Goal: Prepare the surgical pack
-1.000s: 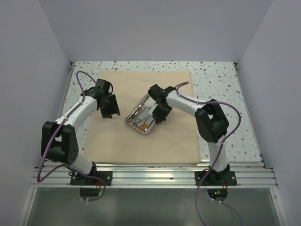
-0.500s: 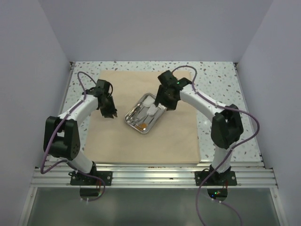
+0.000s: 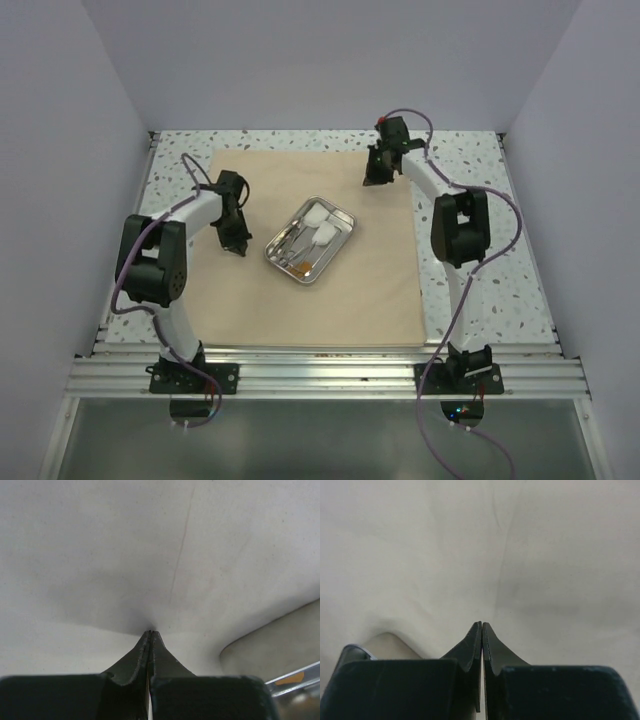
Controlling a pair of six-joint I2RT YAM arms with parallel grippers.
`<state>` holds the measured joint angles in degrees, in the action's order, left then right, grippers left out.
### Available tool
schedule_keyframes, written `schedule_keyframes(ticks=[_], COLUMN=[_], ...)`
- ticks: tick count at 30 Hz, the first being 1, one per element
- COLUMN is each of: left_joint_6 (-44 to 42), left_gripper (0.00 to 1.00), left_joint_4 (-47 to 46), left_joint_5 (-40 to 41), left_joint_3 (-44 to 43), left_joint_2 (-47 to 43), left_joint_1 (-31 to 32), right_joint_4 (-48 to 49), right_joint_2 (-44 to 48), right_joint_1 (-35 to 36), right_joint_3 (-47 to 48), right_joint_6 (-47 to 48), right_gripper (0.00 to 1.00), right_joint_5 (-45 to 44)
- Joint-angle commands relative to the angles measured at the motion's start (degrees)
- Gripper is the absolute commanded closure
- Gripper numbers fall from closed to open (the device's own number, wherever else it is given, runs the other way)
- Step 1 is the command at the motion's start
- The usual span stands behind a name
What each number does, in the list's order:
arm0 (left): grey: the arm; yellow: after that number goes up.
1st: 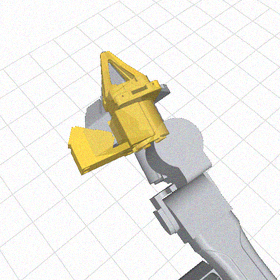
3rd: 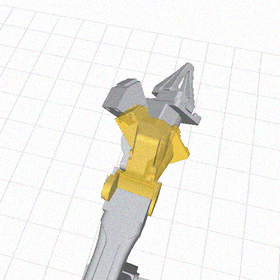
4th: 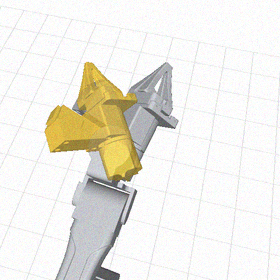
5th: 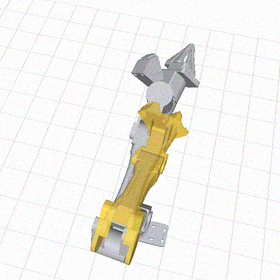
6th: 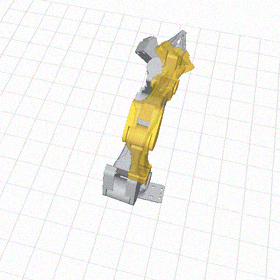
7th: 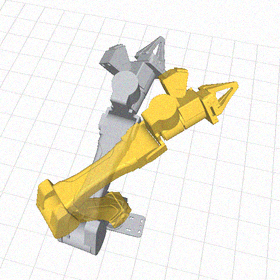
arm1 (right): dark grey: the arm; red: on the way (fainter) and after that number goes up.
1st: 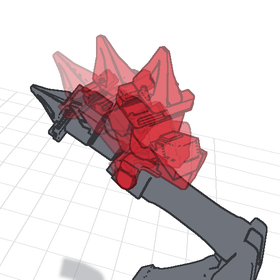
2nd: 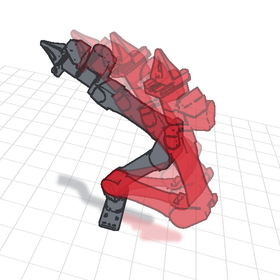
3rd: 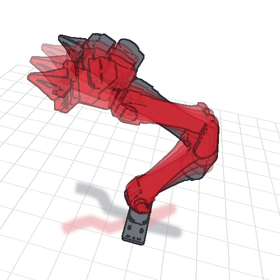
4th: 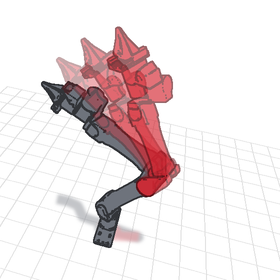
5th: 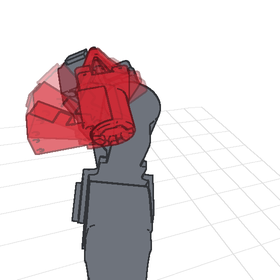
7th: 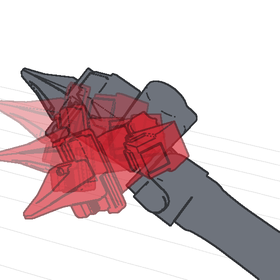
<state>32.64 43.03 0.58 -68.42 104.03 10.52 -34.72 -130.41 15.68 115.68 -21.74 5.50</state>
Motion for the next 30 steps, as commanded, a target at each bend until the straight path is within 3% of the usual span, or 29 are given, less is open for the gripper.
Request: schedule_keyframes(ticks=[1,4,12,17,22,27,30], left_joint_6=[0.67,-1.09,-3.64,-6.62,-11.02,-12.34,-11.9], left_gripper=[1.0,0.97,0.85,0.81,0.69,0.6,0.57], left_joint_4=[1.71,1.8,2.41,4.52,7.06,6.11,3.48], left_joint_5=[3.37,4.95,2.68,-2.6,-8.4,-15.16,-14.47], left_joint_3=[-4.52,-9.69,-21.39,-35.7,-54.13,-64.99,-61.06], left_joint_2=[3.63,8.19,22.69,33.76,43.6,47.93,43.12], left_joint_1=[-0.33,-0.24,0.46,0.46,0.2,-0.33,-1.03], right_joint_4=[-2.36,-2.81,-4.04,-3.96,-1.15,-2.37,-4.65], right_joint_2=[-5.11,-6.7,-0.21,7.97,13.33,15.09,16.06], right_joint_1=[0.14,-0.12,-2.67,-2.85,-2.59,-2.67,-2.67], right_joint_3=[3.67,2.54,-15.9,-32.48,-43.67,-42.82,-39.22], right_joint_6=[1.7,1.61,-0.67,-4.44,-8.84,-8.33,-4.99], right_gripper=[1.0,1.0,1.0,1.0,0.99,0.96,0.92], right_joint_5=[8.21,6.38,-0.39,-2.69,3.9,4.79,1.9])
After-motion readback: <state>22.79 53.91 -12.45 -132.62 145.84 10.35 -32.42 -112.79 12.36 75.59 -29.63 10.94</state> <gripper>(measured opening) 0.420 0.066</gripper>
